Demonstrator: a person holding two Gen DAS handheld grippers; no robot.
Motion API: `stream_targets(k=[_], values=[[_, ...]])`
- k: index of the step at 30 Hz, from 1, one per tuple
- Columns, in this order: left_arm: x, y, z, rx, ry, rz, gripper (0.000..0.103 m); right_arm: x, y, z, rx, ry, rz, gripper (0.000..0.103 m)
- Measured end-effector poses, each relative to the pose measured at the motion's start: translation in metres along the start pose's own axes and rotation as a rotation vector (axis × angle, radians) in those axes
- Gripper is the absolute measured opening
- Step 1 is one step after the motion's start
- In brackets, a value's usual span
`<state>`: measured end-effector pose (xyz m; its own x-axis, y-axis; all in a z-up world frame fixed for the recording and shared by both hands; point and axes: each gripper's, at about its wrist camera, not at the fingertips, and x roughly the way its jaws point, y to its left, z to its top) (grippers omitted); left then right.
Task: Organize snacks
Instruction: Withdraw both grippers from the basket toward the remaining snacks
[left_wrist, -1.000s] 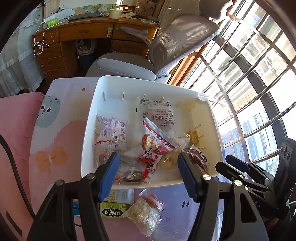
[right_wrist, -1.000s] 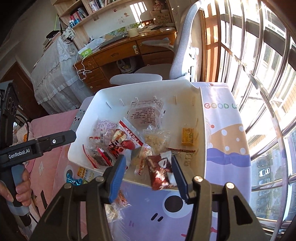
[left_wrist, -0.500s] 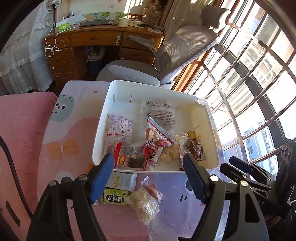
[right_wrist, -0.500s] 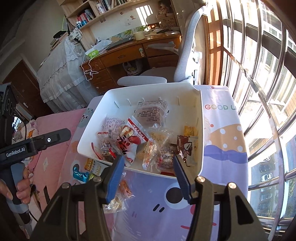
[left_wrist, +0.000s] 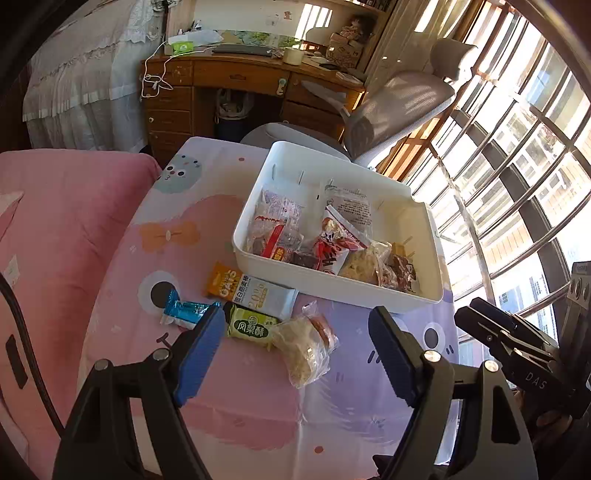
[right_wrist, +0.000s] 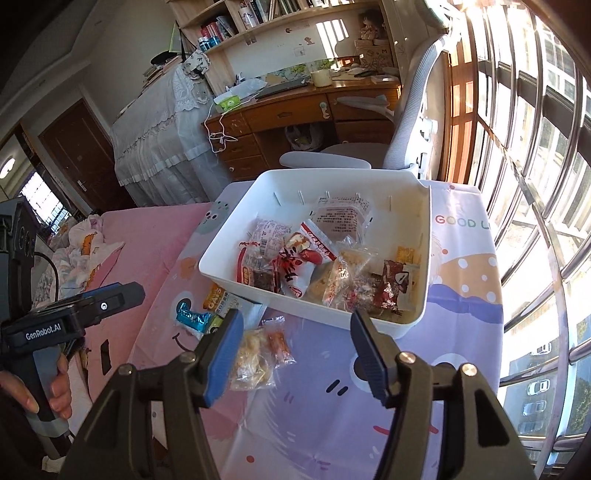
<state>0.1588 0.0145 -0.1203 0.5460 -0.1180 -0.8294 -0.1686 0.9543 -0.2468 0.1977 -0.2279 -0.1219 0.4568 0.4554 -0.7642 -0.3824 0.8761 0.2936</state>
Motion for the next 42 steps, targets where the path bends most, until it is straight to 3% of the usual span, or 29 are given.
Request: stream_targets(k=[9, 19, 25, 30, 42], values=[[-0.013, 0.019, -0.034, -0.069, 0.015, 0.047, 0.079, 0.005, 0.006, -0.028, -0.018, 0.062, 0.048, 0.061], [-0.013, 0.038, -0.044, -0.098, 0.049, 0.077, 0.079, 0.018, 0.010, -0.050, -0.026, 0.129, 0.059, 0.062], [0.000, 0.049, -0.043, -0.040, 0.114, 0.123, 0.079, 0.027, 0.017, -0.056, -0.012, 0.151, 0.043, 0.062], [0.014, 0.061, -0.034, 0.018, 0.166, 0.105, 0.079, 0.040, 0.029, -0.060, 0.014, 0.177, 0.019, 0.062], [0.054, 0.082, -0.012, 0.291, 0.294, 0.061, 0.079, 0.071, 0.067, -0.072, 0.129, 0.197, -0.046, 0.062]])
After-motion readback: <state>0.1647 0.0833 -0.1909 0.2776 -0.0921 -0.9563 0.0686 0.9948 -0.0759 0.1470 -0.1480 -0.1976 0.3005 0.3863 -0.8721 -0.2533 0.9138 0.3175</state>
